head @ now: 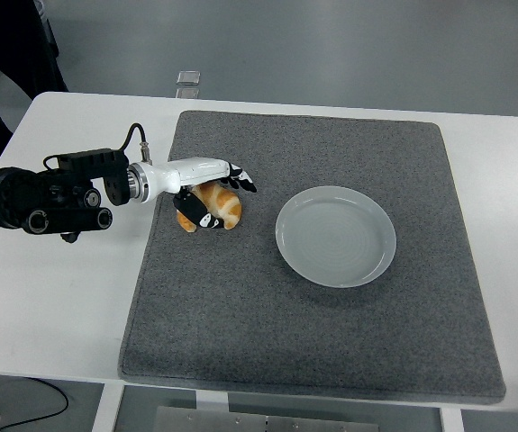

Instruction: Place the bread on the plate

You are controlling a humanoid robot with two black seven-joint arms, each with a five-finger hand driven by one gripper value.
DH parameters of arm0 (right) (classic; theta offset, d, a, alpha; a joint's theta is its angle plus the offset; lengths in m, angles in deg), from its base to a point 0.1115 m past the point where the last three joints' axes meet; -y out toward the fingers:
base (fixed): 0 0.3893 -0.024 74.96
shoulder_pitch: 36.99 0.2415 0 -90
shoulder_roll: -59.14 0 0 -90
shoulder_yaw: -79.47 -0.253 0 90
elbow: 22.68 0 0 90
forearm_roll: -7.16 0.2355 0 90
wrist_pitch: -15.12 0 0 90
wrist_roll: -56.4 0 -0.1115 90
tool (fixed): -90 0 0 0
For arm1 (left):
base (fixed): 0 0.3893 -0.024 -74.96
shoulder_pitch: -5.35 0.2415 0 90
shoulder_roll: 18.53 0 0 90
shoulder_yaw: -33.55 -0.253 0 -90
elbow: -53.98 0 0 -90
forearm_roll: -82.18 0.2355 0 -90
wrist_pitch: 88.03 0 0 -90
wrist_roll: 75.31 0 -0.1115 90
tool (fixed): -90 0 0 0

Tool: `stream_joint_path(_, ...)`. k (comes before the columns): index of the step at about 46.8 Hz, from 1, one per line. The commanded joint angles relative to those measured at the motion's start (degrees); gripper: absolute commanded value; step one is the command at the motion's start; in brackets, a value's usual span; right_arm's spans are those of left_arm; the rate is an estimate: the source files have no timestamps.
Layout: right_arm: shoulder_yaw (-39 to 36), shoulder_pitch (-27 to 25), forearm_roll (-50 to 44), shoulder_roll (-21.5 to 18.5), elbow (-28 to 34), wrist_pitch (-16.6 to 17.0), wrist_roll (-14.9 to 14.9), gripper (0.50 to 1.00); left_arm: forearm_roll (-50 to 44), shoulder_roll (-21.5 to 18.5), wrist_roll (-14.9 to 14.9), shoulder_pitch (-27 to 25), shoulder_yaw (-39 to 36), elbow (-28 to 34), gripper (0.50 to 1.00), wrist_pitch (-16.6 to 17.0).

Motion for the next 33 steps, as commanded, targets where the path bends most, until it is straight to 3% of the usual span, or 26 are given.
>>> stream_joint_path(1, 0.0, 0.0, 0.0, 0.0, 0.0, 0.0, 0.0, 0.952, 0.0, -0.1, 0.0, -0.1, 0.0, 0.0, 0.81, 0.0)
stream_joint_path(13, 0.0, 0.0, 0.0, 0.0, 0.0, 0.0, 0.0, 0.952, 0.0, -0.3, 0.0, -0.2, -0.2, 0.1, 0.699, 0.0)
stream_joint_path(24, 0.0, 0.0, 0.0, 0.0, 0.0, -0.1, 0.0, 0.952, 0.1, -0.2, 0.0, -0.5, -1.5, 0.1, 0.501, 0.1)
stream_joint_path(33, 0.0, 0.0, 0.0, 0.0, 0.0, 0.0, 0.0, 0.952, 0.1, -0.2, 0.0, -0.6, -1.5, -0.4, 0.5, 0.1)
